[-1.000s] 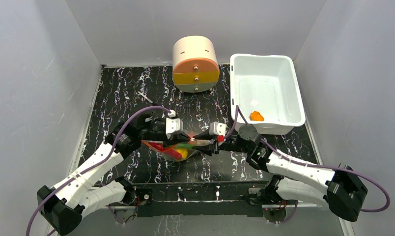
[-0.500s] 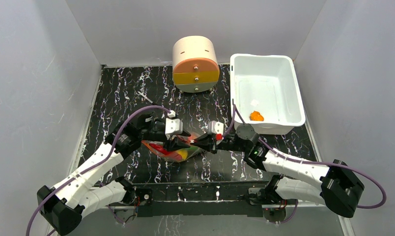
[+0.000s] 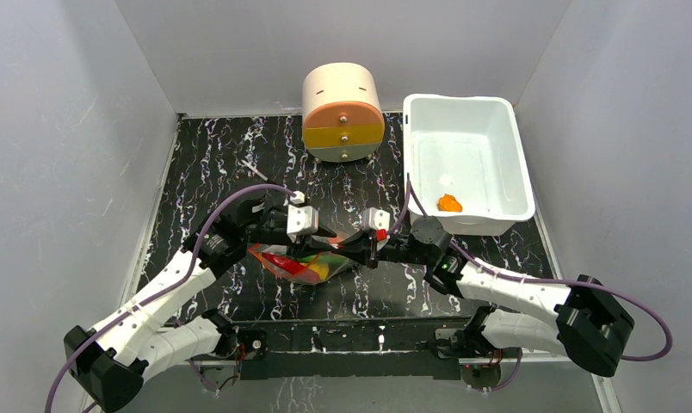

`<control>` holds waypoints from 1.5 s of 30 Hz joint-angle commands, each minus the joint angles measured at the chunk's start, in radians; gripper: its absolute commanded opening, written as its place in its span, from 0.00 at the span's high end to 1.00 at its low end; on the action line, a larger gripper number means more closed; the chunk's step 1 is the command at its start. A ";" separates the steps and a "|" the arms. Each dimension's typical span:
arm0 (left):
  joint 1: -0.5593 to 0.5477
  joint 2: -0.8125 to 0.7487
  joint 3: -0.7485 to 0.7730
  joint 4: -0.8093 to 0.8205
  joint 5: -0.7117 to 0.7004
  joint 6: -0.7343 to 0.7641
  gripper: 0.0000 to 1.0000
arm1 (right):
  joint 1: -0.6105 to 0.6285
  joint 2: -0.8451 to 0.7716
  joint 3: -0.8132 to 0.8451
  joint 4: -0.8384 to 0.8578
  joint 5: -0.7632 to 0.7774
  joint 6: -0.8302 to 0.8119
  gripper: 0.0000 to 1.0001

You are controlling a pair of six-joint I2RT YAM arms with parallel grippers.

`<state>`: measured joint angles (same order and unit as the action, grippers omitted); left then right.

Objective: Place the food in the zip-top bag and seal the zipper
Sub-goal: Zip the zipper food storage bag at the center of the board.

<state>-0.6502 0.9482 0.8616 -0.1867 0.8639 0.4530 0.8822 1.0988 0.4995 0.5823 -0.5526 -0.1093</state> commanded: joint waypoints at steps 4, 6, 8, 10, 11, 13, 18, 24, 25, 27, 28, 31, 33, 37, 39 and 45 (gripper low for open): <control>-0.003 -0.008 -0.020 0.010 0.016 0.052 0.70 | 0.004 0.013 0.041 0.106 0.012 0.039 1.00; -0.004 -0.011 -0.035 0.019 0.012 0.056 0.71 | 0.004 0.017 0.038 0.114 0.012 0.049 1.00; -0.003 -0.012 -0.044 0.025 0.010 0.059 0.71 | 0.004 0.020 0.041 0.113 0.012 0.055 1.00; -0.003 -0.011 -0.041 0.025 0.011 0.062 0.70 | 0.004 0.022 0.045 0.111 0.011 0.056 1.00; -0.004 -0.011 -0.041 0.027 0.009 0.063 0.70 | 0.004 0.021 0.046 0.109 0.010 0.056 1.00; -0.004 -0.014 -0.041 0.034 0.000 0.067 0.72 | 0.004 0.018 0.047 0.101 0.013 0.054 1.00; -0.003 -0.035 -0.054 0.075 -0.017 0.043 0.78 | 0.004 0.013 0.048 0.072 0.015 0.051 1.00; -0.003 -0.054 -0.064 0.075 -0.025 0.040 0.99 | 0.004 0.018 0.045 0.066 0.011 0.056 1.00; -0.003 -0.062 -0.069 0.074 -0.041 0.043 1.00 | 0.004 0.020 0.045 0.066 0.010 0.058 1.00; -0.003 -0.088 -0.077 0.075 -0.063 0.044 1.00 | 0.004 0.016 0.040 0.064 0.021 0.069 1.00; -0.003 -0.100 -0.079 0.070 -0.073 0.045 1.00 | 0.004 0.010 0.032 0.065 0.042 0.074 1.00; -0.003 -0.125 -0.071 0.022 -0.097 0.064 1.00 | 0.004 -0.023 -0.011 0.125 0.088 0.089 1.00; -0.003 -0.130 -0.062 -0.018 -0.113 0.079 1.00 | 0.004 -0.041 -0.028 0.144 0.094 0.091 1.00; -0.003 -0.143 -0.064 -0.061 -0.137 0.096 1.00 | 0.002 -0.055 -0.036 0.143 0.060 0.079 1.00; -0.003 -0.147 -0.064 -0.077 -0.150 0.103 1.00 | 0.003 -0.060 -0.042 0.145 0.053 0.079 1.00; -0.003 -0.154 -0.054 -0.133 -0.182 0.129 1.00 | -0.003 -0.108 -0.066 0.129 0.079 0.071 1.00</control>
<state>-0.6609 0.8207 0.7795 -0.2405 0.7357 0.5411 0.8902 1.0561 0.4458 0.6563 -0.5018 -0.0277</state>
